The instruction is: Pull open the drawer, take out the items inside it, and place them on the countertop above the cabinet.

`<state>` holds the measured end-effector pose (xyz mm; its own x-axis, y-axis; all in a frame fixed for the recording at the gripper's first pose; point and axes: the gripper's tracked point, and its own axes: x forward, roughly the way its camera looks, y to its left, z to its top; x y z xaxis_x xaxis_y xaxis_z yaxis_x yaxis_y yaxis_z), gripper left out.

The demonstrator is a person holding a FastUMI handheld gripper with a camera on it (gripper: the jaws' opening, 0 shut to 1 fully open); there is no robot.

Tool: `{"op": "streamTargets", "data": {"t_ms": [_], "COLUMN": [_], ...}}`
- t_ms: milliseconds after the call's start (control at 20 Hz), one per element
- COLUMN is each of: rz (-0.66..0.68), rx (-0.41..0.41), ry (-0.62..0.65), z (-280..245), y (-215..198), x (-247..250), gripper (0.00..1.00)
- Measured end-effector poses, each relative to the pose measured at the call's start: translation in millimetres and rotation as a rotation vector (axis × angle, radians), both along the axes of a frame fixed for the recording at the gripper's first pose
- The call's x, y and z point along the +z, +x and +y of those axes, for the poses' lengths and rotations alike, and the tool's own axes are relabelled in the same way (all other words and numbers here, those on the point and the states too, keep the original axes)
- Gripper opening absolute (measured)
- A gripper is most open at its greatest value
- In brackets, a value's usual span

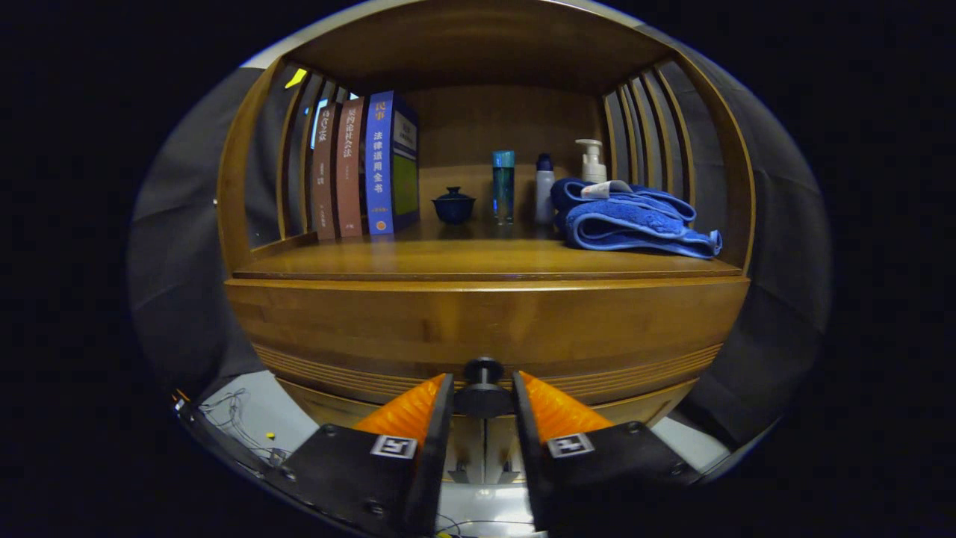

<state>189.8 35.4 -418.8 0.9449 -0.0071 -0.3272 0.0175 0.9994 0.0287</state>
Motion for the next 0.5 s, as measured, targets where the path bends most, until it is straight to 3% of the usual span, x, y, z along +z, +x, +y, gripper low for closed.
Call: {"op": "streamTargets", "data": {"t_ms": [100, 250, 500], "rz": [-0.008, 0.004, 0.023], "rx": [-0.003, 0.008, -0.008], "ry": [0.027, 0.005, 0.017], "z": [1, -1, 0], "y": [-5, -10, -42], "x": [5, 6, 8], "gripper": [0.40, 0.33, 0.33]}}
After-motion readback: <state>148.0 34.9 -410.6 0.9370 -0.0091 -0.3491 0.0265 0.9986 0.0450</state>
